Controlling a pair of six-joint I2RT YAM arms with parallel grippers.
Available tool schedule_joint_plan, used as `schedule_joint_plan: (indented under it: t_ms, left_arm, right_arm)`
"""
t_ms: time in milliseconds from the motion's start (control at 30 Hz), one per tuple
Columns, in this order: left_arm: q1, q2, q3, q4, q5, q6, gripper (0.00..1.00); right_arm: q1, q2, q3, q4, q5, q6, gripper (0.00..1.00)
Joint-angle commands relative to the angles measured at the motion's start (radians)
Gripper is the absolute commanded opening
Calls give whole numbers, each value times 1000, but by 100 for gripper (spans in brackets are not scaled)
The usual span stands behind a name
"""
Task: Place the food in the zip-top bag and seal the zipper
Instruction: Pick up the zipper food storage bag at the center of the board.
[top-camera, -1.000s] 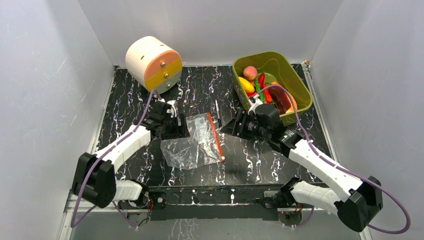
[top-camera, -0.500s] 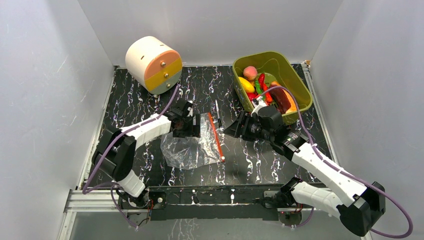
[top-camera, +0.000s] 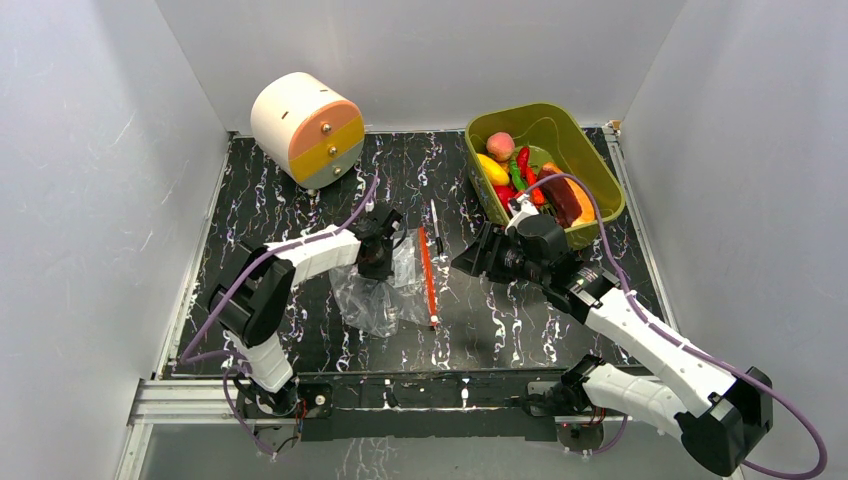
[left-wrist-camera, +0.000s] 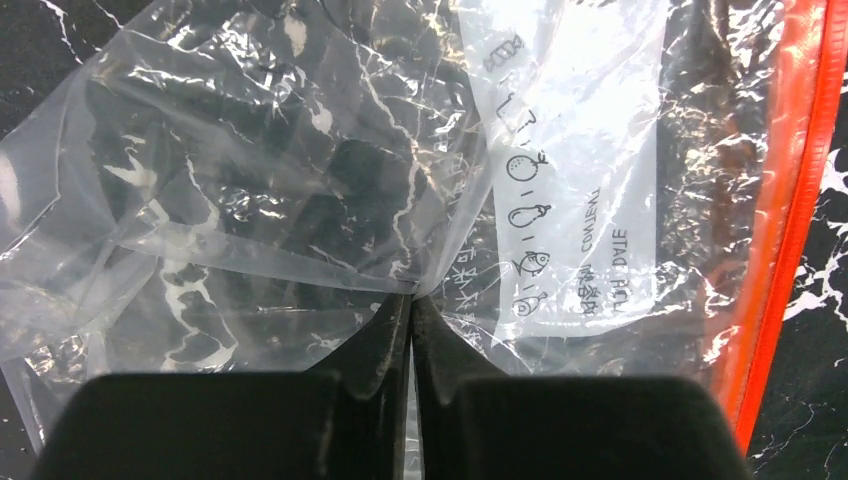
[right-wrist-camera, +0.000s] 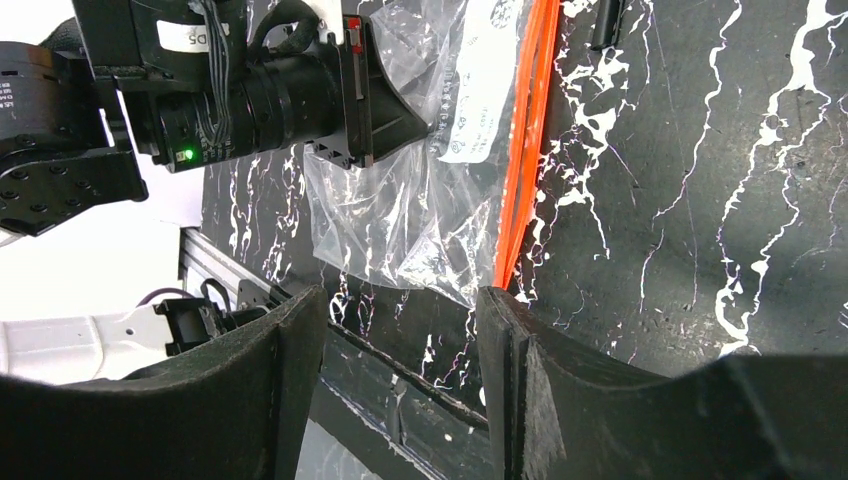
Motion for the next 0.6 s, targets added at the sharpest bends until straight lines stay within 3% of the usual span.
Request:
schedule_joint_plan:
  t_ms: [0,300,567]
  left_arm:
    - [-18,-15,-27,-74,46,13,0]
    - [-18,-319,-95,-6,249,27,0]
    - [-18,-573,-140,-18,323,45,0]
  right_arm:
    - [6,-11,-8,42,17,-3,54]
    - [7,49,-8,132,-69,26,53]
    - [5,77,68,129,-58,-11,42]
